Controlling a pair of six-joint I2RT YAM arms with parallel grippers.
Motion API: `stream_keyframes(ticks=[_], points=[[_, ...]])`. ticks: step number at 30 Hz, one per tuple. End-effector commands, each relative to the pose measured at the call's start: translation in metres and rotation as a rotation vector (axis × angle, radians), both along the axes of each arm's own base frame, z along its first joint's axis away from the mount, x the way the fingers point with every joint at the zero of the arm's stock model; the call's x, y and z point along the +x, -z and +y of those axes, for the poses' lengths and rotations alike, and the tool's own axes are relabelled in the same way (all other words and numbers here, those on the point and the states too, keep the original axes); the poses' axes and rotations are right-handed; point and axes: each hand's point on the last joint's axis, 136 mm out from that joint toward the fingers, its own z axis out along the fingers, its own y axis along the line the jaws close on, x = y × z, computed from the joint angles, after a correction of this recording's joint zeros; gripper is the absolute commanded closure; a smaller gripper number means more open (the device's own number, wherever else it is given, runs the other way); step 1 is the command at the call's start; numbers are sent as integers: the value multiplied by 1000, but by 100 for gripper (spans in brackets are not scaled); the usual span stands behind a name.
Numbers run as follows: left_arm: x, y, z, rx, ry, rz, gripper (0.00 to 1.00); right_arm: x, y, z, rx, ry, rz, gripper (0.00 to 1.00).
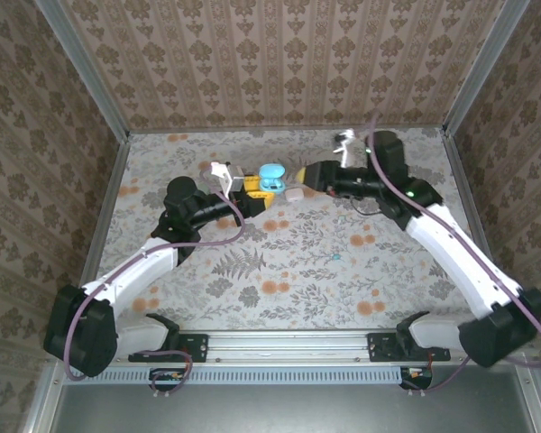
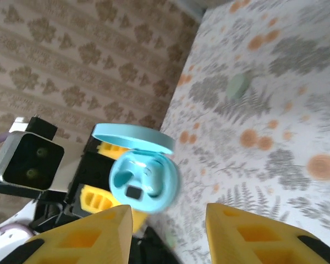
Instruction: Insert wireless bluetooth earbuds into charging case
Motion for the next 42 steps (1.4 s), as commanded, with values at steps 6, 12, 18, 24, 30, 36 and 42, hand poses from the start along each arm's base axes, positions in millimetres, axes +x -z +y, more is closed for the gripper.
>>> stream_keyframes(ticks=[6, 12, 18, 24, 30, 36, 42], points=[[-4, -22, 6, -23, -33, -81, 74, -26, 166, -118, -419, 350, 429, 60], [-3, -21, 5, -21, -33, -74, 74, -54, 237, -107, -458, 305, 651, 58], [-2, -21, 4, -20, -33, -70, 73, -60, 280, -94, -455, 301, 735, 55], [-3, -21, 5, -16, -31, -71, 73, -51, 304, -79, -404, 292, 772, 55], [-3, -20, 5, -12, -37, -69, 73, -44, 314, -77, -385, 322, 782, 54], [-1, -20, 4, -9, -37, -68, 73, -44, 322, -76, -378, 329, 798, 56], [0, -19, 4, -9, -36, -62, 73, -31, 312, -65, -331, 294, 752, 59]])
